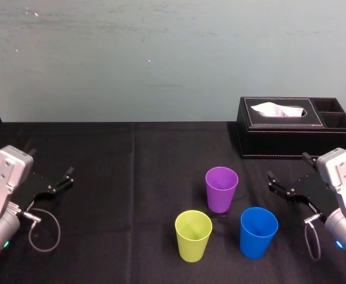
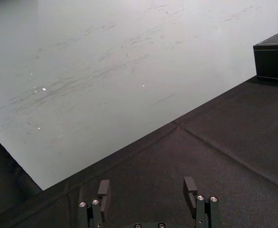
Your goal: Stack the three plastic cups sequentially using one hand.
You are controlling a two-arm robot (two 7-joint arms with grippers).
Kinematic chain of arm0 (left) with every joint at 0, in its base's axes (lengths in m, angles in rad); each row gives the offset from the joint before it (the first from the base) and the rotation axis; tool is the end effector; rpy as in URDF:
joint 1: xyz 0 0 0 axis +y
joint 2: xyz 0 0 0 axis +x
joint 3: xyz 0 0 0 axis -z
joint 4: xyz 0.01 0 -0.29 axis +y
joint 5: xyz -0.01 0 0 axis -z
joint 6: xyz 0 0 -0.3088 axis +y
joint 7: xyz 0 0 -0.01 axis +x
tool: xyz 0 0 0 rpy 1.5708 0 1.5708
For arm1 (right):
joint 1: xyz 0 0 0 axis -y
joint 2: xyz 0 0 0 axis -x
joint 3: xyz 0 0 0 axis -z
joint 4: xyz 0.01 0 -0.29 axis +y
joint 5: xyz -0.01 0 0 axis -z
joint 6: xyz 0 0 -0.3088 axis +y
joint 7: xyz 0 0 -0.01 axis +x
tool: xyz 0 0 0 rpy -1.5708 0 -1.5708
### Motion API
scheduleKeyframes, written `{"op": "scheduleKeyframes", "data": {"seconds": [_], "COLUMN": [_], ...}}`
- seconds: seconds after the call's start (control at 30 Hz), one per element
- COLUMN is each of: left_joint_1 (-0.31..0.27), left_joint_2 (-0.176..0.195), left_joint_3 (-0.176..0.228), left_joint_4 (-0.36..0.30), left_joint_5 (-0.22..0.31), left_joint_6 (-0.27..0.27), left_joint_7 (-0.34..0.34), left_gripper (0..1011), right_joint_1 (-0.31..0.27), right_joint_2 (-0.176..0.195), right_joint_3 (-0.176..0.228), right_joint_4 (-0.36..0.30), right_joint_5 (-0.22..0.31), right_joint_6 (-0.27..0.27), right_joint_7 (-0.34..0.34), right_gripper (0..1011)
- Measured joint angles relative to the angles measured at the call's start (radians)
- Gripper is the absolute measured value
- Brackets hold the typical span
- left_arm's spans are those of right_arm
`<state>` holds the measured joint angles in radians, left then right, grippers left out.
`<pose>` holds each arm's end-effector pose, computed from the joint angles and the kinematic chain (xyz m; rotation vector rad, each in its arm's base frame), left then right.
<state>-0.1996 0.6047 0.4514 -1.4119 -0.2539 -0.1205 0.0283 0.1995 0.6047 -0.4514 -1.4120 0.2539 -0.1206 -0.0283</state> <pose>0.3581 0.0827 -0.3023 0.3045 -0.2851 1.2480 0.3581 -0.0827 -0.3023 -0.3044 -0.2851 -1.2479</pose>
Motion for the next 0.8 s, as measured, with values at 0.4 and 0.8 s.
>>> {"op": "scheduleKeyframes", "data": {"seconds": [0.4,0.8], "left_joint_1": [0.000,0.000], "left_joint_2": [0.000,0.000], "left_joint_3": [0.000,0.000], "left_joint_4": [0.000,0.000], "left_joint_5": [0.000,0.000], "left_joint_6": [0.000,0.000], "left_joint_7": [0.000,0.000], "left_gripper": [1000,1000], "right_joint_1": [0.000,0.000], "right_joint_2": [0.000,0.000], "right_joint_3": [0.000,0.000], "right_joint_4": [0.000,0.000], "right_joint_5": [0.000,0.000], "right_joint_6": [0.000,0.000], "right_joint_7": [0.000,0.000], "right_gripper": [1004,1004]}}
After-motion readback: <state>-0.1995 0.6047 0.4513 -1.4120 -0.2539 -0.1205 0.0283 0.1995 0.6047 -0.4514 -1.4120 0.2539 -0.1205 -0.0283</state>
